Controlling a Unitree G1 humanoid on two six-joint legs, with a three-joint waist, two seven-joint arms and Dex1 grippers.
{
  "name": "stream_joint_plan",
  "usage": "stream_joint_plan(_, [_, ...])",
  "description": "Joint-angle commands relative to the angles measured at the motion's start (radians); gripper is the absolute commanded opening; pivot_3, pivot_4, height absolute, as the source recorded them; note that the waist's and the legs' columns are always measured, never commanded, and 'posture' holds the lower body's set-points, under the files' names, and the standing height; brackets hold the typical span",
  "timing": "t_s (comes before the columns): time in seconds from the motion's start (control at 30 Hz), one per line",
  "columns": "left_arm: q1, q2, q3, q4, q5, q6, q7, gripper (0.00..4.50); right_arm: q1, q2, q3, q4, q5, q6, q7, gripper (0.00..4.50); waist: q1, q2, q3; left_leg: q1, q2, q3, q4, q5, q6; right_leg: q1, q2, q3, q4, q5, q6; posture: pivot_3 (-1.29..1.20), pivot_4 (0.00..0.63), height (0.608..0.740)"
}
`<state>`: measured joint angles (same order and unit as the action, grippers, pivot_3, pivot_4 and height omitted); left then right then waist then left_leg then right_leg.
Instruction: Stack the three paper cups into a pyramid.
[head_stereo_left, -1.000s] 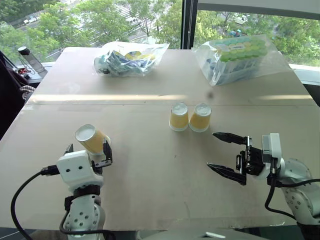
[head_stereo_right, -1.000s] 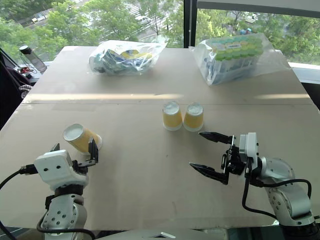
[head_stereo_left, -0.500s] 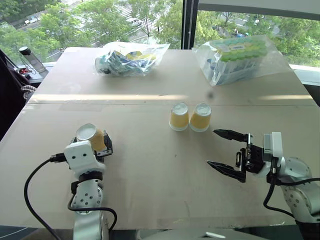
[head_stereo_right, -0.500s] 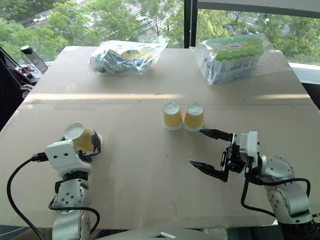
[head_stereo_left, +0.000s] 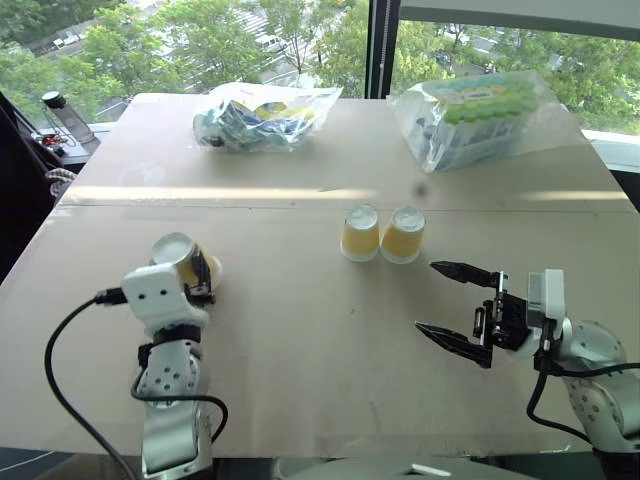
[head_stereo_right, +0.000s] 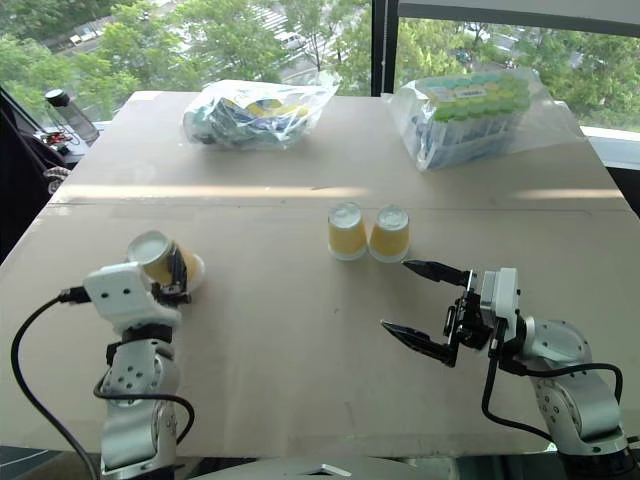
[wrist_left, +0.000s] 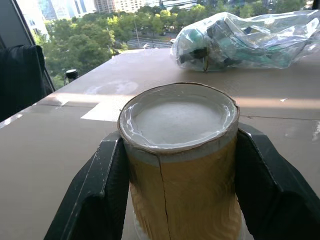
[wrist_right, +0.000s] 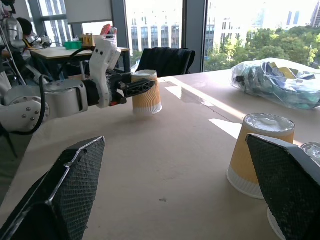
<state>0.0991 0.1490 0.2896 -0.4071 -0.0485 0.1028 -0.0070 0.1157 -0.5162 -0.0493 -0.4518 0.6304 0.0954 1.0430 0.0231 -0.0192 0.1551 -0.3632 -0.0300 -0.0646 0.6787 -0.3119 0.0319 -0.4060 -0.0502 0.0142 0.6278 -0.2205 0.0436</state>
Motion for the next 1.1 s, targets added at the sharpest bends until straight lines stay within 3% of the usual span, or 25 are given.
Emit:
stream_joint_plan(0.03, [-0.218,0.081,-0.078,-0.038,-0.114,0.104,-0.14,2.25,0.022,0.023,-0.073,-0.011,0.027,-0.034,-0.047,4.5,0.006,0.0,0.0,0.0,0.0,0.0,0.0,0.001,-0.001,0.0,0.0,-0.001,0.0,0.0,0.0,0.0,0.15,0.74])
stream_joint_plan(0.2, [-0.555,0.156,-0.17,0.101,-0.296,0.265,-0.38,2.25,0.063,0.055,-0.137,0.008,0.007,-0.083,-0.097,4.5,0.006,0.0,-0.001,0.001,-0.001,0.002,0.0,0.003,-0.006,0.0,0.004,-0.001,0.002,0.001,0.0,0.0,0.15,0.74])
stream_joint_plan(0.37, [-0.802,0.278,-0.301,0.311,-0.326,0.315,-0.698,2.25,0.107,0.108,-0.18,-0.005,-0.015,-0.172,-0.141,4.5,-0.016,0.001,0.0,0.0,-0.002,0.003,0.0,0.004,-0.007,-0.003,0.005,0.001,0.004,0.0,0.0,0.0,0.15,0.74])
stream_joint_plan(0.47, [-0.909,0.28,-0.331,0.443,-0.361,0.308,-0.837,2.25,0.13,0.149,-0.198,-0.053,0.014,-0.203,-0.174,4.5,-0.02,0.001,0.0,0.001,-0.002,0.003,-0.002,0.004,-0.007,-0.005,0.007,0.003,0.005,0.0,0.0,0.0,0.15,0.74])
stream_joint_plan(0.7, [-0.973,0.257,-0.377,0.633,-0.324,0.204,-1.016,2.25,0.137,0.177,-0.211,-0.146,0.053,-0.207,-0.253,4.5,-0.031,0.002,0.0,0.001,-0.002,0.003,-0.001,0.005,-0.008,-0.005,0.007,0.004,0.007,0.0,0.001,0.0,0.15,0.74])
stream_joint_plan(1.1, [-0.988,0.234,-0.396,0.703,-0.275,0.12,-1.071,2.25,0.102,0.216,-0.192,-0.19,0.079,-0.224,-0.334,4.5,-0.029,0.001,0.0,0.001,-0.002,0.003,0.0,0.005,-0.008,-0.005,0.007,0.004,0.009,0.0,0.0,0.0,0.15,0.74])
